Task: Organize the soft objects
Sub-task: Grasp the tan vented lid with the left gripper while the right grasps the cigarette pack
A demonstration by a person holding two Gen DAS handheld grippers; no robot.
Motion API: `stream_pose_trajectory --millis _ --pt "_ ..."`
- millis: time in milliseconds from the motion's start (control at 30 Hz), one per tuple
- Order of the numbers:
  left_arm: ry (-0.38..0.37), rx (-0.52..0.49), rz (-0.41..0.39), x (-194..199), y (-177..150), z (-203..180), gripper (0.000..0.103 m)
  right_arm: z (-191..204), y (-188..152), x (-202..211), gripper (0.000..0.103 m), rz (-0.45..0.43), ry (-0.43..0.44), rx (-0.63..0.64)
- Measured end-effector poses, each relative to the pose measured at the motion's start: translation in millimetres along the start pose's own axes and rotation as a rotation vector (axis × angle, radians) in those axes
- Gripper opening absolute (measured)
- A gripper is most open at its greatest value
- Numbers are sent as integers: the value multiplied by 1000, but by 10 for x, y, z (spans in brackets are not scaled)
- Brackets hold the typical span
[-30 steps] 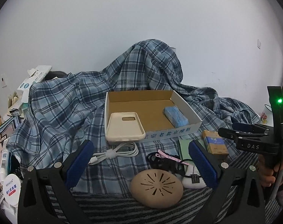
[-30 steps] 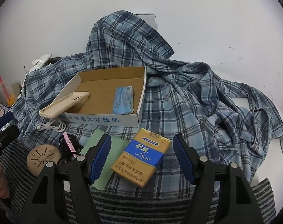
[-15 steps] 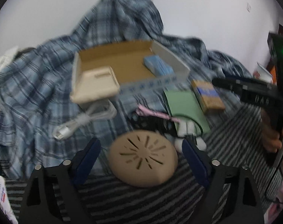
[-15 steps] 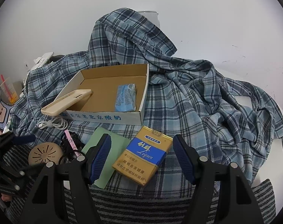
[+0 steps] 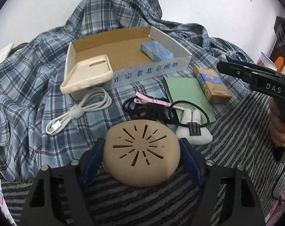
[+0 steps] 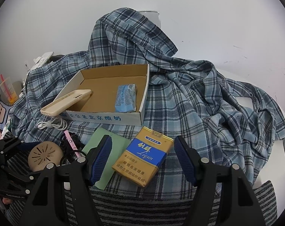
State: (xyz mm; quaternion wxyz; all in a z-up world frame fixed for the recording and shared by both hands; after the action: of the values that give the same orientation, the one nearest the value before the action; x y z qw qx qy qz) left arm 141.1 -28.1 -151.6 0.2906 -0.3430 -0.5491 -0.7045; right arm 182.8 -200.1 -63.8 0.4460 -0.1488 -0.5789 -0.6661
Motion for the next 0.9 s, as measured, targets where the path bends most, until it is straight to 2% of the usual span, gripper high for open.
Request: stream_pose_trajectory --millis 100,233,433,567,633,700,833,900 --pt "14 15 -40 59 22 27 76 -39 1 -4 67 4 -2 -18" --pt "8 80 -175 319 70 140 75 -148 33 15 67 22 -35 -75" --pt "19 220 -317 602 90 447 75 -193 7 -85 67 122 -48 -156" --pt "56 288 -354 709 118 618 75 -181 -67 -225 67 178 -58 -187" --pt "45 311 -354 768 185 648 75 -180 -82 -294 67 203 -45 -206" --pt "42 305 -359 822 264 642 75 -189 -94 -343 67 218 -38 -229" --pt "61 311 -437 940 489 585 75 -243 -126 -385 67 229 -74 -271" --pt "54 318 -449 889 586 532 75 -251 -144 -401 67 234 -51 -293"
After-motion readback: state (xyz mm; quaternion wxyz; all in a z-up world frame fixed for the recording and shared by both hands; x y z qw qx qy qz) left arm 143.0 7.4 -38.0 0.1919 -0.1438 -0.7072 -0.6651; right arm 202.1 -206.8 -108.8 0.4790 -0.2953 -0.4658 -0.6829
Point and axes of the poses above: each gripper's, at about its wrist camera, not at the fingertips, and x roughly against the way its jaws point, z to its left, y to its top, the point moved 7 cm from there along -x, roughly the way its jaws point, and after that the axes turned 13 degrees about y, right-handed, at the moved point
